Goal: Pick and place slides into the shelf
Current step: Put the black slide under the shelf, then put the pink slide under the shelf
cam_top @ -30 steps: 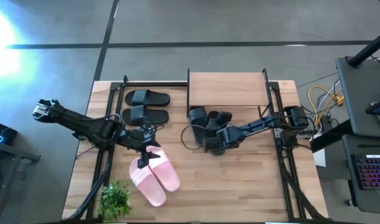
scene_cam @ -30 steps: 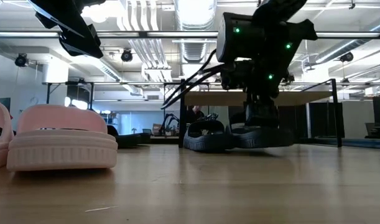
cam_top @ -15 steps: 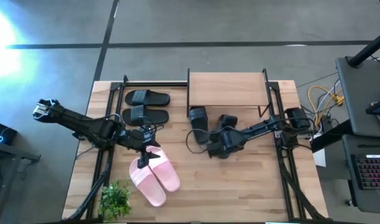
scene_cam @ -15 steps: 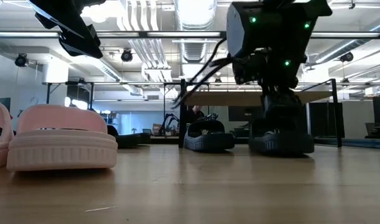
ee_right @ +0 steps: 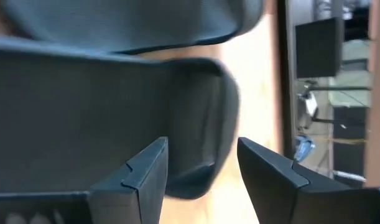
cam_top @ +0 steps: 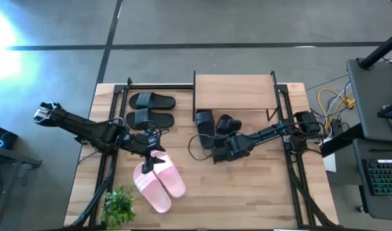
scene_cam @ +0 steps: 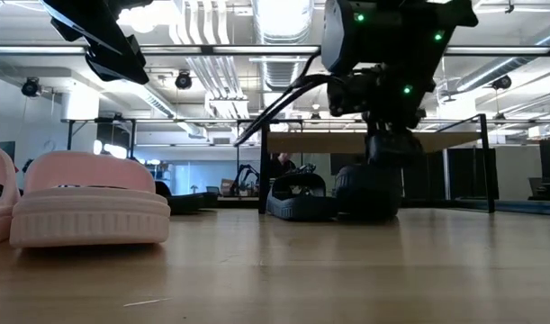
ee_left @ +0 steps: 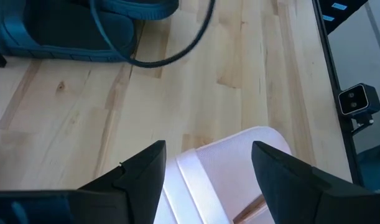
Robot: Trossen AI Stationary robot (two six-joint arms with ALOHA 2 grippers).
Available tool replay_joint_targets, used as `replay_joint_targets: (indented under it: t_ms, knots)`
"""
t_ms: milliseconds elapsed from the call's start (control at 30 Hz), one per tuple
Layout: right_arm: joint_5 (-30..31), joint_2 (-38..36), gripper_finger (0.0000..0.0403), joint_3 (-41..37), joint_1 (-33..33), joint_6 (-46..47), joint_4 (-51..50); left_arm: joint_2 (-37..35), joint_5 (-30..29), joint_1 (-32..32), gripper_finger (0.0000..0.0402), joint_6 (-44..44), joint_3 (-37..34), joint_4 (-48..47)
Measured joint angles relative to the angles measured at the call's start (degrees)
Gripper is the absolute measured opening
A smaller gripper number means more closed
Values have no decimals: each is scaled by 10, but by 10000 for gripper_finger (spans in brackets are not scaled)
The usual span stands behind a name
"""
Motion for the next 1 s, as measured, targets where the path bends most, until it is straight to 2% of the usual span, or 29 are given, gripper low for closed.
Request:
replay_joint_targets:
  t_ms: [233,367,467,533,667,767,900,1000]
  knots:
    - [-23,-3,185,-3,27,-75,-9,0,0,0,223,0,0,0]
    - [-22,-20,185,-3,46,-72,-39,0,1,0,223,0,0,-1]
    - [-26,-41,185,6,66,-25,-75,0,1,0,223,0,0,-1]
    - [-49,-61,185,23,84,18,-86,0,1,0,223,0,0,0]
    - [-180,-96,185,56,118,106,-54,0,3,0,223,-18,0,9]
    - [-248,-110,185,69,136,191,1,0,23,0,223,-127,0,28]
    - [-277,-112,185,88,154,284,38,3,70,0,223,-153,0,52]
    - [-276,-104,185,103,174,305,42,3,117,-16,223,-203,0,24]
